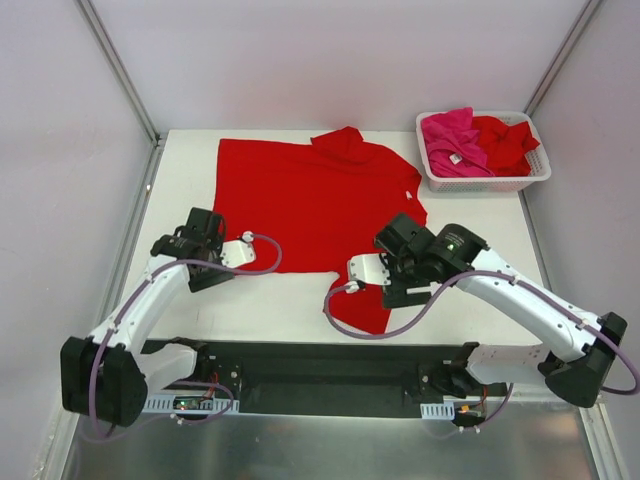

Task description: Fold and stack the t-shirts

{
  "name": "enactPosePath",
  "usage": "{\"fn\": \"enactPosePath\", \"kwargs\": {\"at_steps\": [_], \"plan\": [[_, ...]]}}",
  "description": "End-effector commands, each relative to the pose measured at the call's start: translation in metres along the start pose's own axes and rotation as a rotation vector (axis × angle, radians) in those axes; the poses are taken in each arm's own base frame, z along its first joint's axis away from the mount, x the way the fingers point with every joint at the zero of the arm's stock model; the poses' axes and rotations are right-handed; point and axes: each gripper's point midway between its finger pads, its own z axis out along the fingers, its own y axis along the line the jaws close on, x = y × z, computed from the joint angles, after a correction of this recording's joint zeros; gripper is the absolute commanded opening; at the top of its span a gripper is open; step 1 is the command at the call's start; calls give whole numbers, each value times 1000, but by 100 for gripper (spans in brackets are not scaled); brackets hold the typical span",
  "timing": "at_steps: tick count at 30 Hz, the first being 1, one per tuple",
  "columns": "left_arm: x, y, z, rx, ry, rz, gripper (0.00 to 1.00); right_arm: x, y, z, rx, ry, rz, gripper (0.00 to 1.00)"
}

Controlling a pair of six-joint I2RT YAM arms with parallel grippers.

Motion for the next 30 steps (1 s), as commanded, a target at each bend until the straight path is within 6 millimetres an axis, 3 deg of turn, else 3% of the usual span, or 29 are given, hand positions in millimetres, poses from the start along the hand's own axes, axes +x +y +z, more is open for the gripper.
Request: {"fn": "enactPosePath", "kwargs": {"at_steps": [1, 4, 7, 8, 9, 10, 11, 13, 14, 15, 16, 17, 19, 21, 22, 23, 24, 25, 26, 27, 28, 29, 30], "plan": [[3, -12, -12, -46, -55, 66, 63, -8, -6, -39, 50, 45, -106, 96], [7, -26, -21, -51, -91, 89, 63, -8, 11, -41, 31, 94, -201, 96], [-9, -3, -55, -164, -198, -4, 61, -12, -5, -52, 113, 112, -170, 96], [-21, 22, -89, -249, -273, -49, 61, -8, -17, -57, 147, 126, -128, 96], [-31, 35, -108, -283, -335, -125, 61, -15, -36, -74, 221, 87, -82, 96], [-40, 50, -131, -330, -394, -166, 62, -21, -53, -79, 277, 72, -47, 96], [-52, 79, -183, -439, -502, -220, 62, -19, -73, -92, 357, 77, -4, 96], [-69, 112, -233, -522, -648, -380, 62, -36, -110, -121, 486, -2, 94, 96], [-73, 129, -281, -599, -752, -441, 64, -35, -122, -131, 520, -15, 150, 96], [-81, 139, -290, -581, -806, -549, 72, -38, -130, -138, 546, -43, 237, 96], [-84, 147, -316, -602, -876, -590, 74, -40, -143, -161, 601, -95, 311, 96], [-89, 149, -320, -581, -902, -621, 75, -37, -150, -158, 598, -89, 371, 96], [-99, 148, -307, -518, -908, -664, 78, -28, -148, -163, 581, -104, 450, 96], [-97, 144, -292, -499, -879, -690, 82, -3, -144, -167, 580, -99, 518, 96], [-95, 140, -270, -475, -828, -699, 86, 8, -142, -169, 587, -91, 537, 96], [-88, 140, -259, -475, -797, -719, 96, 32, -138, -170, 597, -72, 601, 96], [-84, 139, -249, -472, -785, -748, 99, 46, -137, -173, 614, -70, 643, 96], [-77, 134, -220, -441, -722, -791, 99, 56, -141, -175, 644, -83, 691, 96], [-68, 137, -209, -449, -683, -856, 99, 84, -138, -162, 654, -33, 797, 96], [-55, 141, -188, -428, -631, -978, 99, 99, -133, -167, 717, -36, 847, 96], [-48, 140, -171, -408, -587, -1038, 99, 106, -146, -170, 803, -62, 889, 96], [-45, 141, -156, -381, -554, -1089, 99, 119, -143, -165, 814, -87, 951, 96], [-37, 144, -149, -367, -539, -1137, 99, 123, -135, -149, 776, -120, 978, 96]]}}
